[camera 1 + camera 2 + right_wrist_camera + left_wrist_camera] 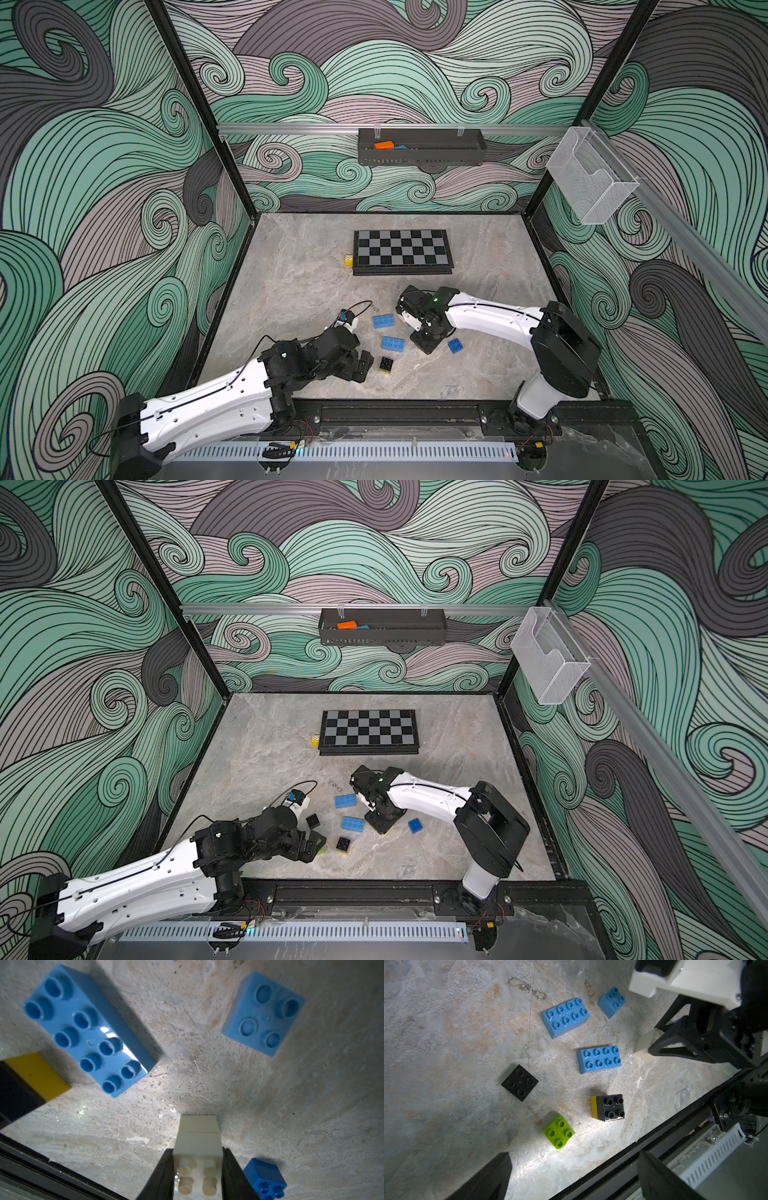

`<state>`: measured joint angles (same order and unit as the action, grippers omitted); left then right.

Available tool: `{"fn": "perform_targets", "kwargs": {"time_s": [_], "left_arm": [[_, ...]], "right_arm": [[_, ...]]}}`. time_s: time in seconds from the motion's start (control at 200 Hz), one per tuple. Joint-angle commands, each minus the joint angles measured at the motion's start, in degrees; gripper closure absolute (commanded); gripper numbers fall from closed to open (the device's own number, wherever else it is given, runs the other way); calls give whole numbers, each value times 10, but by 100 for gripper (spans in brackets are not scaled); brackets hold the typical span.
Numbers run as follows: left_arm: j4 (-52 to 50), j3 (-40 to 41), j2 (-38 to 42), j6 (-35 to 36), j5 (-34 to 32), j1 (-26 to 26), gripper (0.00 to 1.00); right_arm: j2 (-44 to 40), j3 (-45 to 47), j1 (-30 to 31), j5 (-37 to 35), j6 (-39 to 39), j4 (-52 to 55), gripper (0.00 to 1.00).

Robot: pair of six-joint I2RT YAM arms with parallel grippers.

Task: Assemble a giraffe with lego
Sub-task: Assemble the lego brick with the lego brick.

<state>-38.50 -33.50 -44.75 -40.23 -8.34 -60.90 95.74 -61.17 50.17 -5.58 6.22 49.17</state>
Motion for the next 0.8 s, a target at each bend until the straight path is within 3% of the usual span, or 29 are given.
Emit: {"fn": "perform_targets", "kwargs": {"time_s": [0.0,0.375,0.79], "left_arm": [[-3,1,9,6,0,0,1],[1,-4,-3,11,8,0,1],[3,-12,-10,8,5,0,1]], "right_arm": [[20,12,1,7,11,0,76],[13,68,-18,57,29,-50,76],[66,69,-21,79,39,-58,77]]}}
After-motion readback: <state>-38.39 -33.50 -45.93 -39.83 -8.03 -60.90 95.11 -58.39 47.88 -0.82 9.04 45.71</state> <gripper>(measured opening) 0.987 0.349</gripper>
